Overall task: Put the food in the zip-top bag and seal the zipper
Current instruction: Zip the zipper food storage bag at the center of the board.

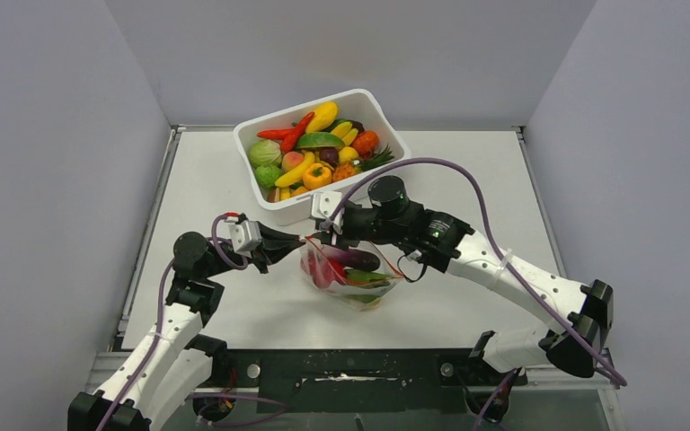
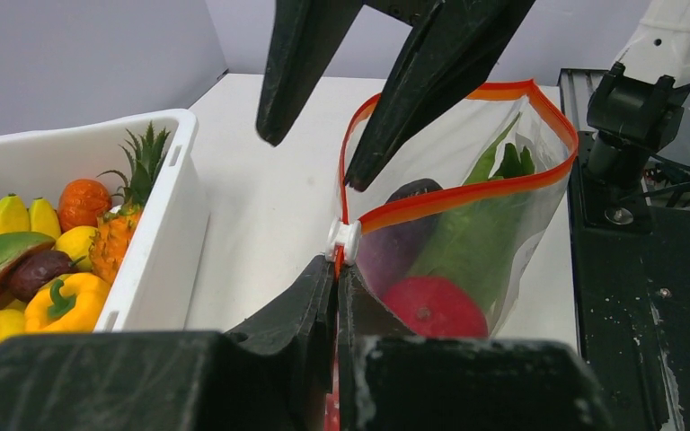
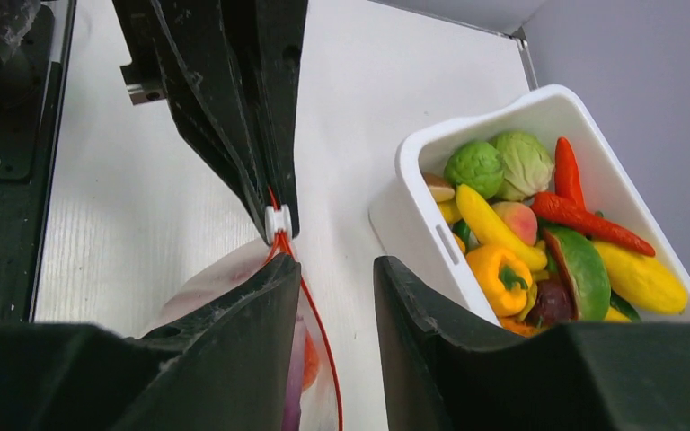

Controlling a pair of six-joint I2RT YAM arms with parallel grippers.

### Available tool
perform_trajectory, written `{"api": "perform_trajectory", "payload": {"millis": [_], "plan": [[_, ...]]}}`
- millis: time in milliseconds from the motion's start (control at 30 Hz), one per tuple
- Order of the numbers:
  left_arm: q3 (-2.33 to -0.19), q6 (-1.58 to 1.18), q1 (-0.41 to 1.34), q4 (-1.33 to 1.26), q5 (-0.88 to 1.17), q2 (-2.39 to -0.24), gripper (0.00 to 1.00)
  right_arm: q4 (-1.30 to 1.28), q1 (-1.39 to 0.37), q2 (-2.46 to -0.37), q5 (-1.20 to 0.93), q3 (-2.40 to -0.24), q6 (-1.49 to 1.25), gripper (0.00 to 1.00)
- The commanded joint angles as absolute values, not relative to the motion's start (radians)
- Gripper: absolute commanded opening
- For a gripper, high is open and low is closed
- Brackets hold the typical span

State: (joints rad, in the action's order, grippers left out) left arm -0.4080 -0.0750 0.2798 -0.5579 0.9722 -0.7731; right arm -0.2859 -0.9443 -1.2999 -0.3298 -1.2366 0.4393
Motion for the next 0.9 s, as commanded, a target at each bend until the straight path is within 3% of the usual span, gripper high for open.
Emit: {"api": "perform_trajectory", "payload": {"millis": [0,600,667,867], "plan": [[-0.416,-0.075,0.278,-0.612,0.965,-0.759,0.0,-0.248,-0.964,-1.352,-0.395,-1.346,0.476,0.37],[-0.408,-0.073,0.279,-0.611,0.968,-0.752,0.0,-0.327,-0.988,-1.434,-0.412,-1.395,0.469,0.39],[-0.409,-0.074,0.279,-0.612,0.971,-0.753,0.0,-0.333,-0.988,-1.441,-0.408,-1.399,0.47,0.34],[-0.406,-0.072,0.278,-0.615,0.971,-0.75,0.0,-0.344,-0.988,-1.444,-0.414,-1.397,0.476,0.08]]}}
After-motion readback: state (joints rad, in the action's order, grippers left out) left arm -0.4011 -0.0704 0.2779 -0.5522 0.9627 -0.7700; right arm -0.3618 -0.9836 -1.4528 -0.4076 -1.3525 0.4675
